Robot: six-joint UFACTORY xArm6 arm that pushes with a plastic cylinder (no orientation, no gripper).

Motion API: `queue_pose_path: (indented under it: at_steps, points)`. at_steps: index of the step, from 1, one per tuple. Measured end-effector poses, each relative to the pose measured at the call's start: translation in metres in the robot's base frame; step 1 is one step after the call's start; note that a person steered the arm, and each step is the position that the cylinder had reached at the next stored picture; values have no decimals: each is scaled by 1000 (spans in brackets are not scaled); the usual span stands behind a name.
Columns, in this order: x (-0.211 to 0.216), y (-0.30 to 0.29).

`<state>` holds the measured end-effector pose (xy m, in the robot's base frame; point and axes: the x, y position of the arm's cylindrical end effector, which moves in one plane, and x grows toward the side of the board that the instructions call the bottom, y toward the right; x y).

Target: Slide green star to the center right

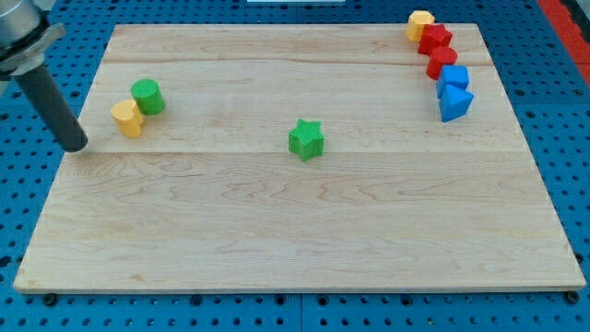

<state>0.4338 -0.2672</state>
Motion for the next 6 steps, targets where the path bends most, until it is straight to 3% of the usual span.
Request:
queue_pose_path:
  at_steps: [2, 4, 6]
  points:
    - [-24, 58]
    - [-25, 213]
    - [6, 302]
